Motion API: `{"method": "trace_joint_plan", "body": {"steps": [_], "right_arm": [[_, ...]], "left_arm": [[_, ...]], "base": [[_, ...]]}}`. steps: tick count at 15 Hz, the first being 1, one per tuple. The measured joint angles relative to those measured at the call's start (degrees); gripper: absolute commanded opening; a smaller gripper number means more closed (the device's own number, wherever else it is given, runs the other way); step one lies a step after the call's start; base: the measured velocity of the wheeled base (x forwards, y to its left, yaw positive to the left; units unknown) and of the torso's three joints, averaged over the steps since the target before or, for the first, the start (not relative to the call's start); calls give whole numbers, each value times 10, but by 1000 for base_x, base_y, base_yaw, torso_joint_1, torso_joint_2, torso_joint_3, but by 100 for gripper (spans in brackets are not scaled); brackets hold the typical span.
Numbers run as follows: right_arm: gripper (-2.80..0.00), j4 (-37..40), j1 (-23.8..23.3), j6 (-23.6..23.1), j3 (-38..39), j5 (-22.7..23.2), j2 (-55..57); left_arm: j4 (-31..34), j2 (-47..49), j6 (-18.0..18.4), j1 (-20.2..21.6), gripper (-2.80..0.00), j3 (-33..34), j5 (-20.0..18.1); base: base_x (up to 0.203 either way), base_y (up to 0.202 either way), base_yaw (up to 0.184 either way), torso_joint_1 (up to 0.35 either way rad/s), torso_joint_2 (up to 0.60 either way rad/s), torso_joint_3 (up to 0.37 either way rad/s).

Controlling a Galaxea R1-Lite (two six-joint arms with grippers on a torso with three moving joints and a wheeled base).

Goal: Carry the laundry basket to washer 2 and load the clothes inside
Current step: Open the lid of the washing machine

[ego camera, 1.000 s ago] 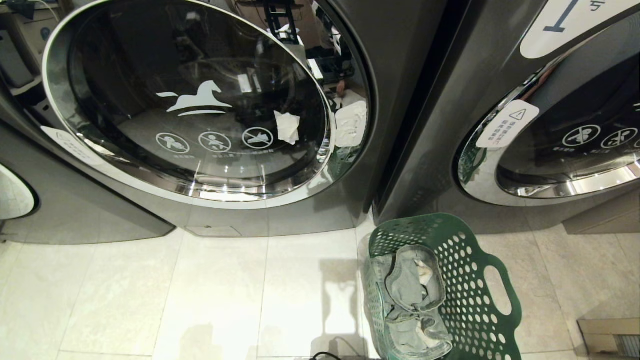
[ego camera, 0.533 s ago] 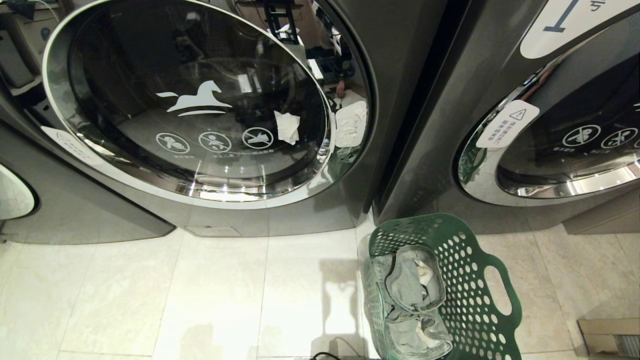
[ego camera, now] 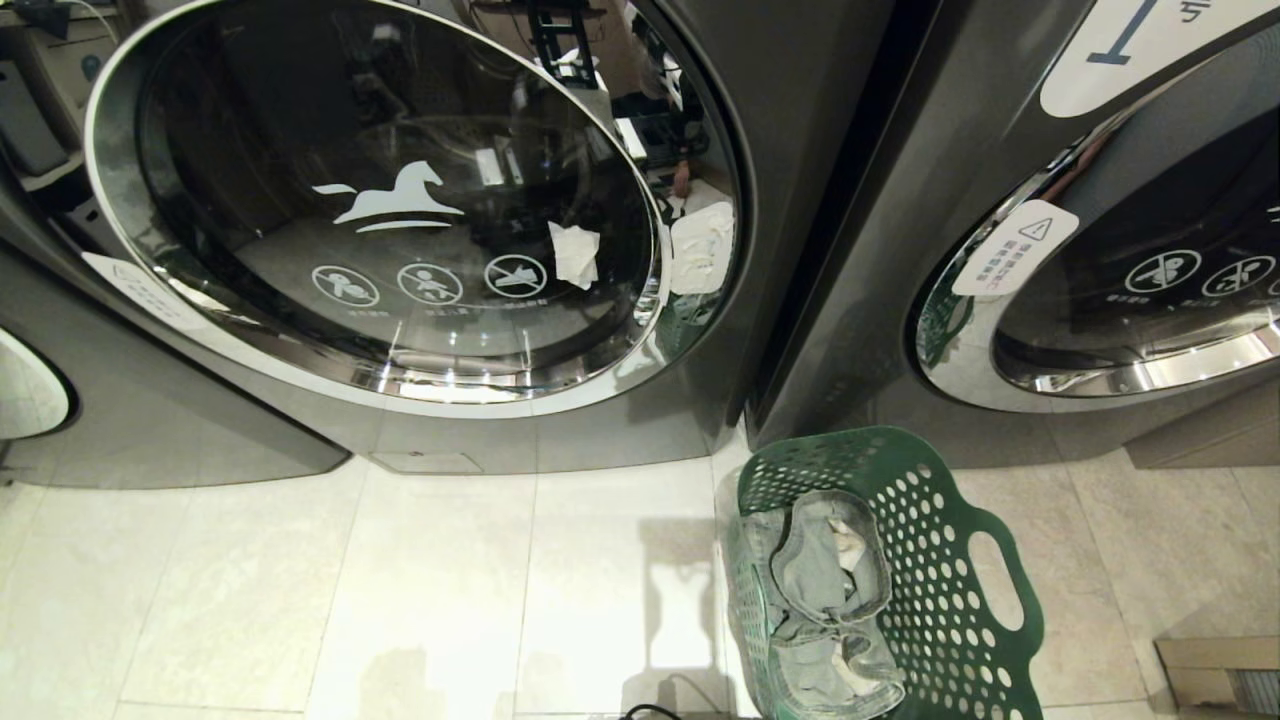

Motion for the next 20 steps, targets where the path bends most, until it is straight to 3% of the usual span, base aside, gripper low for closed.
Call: {"method": "trace_joint_plan", "body": {"steps": [10, 20], "right_arm": [[-280, 0, 0, 0, 0, 0, 0], [-280, 0, 0, 0, 0, 0, 0]], "left_arm": [[0, 0, 0, 0, -280, 0, 0], [0, 0, -2, 0, -280, 0, 0]], "base": [[-1, -14, 1, 0, 0, 1], [0, -184, 2, 1, 3, 2]]}}
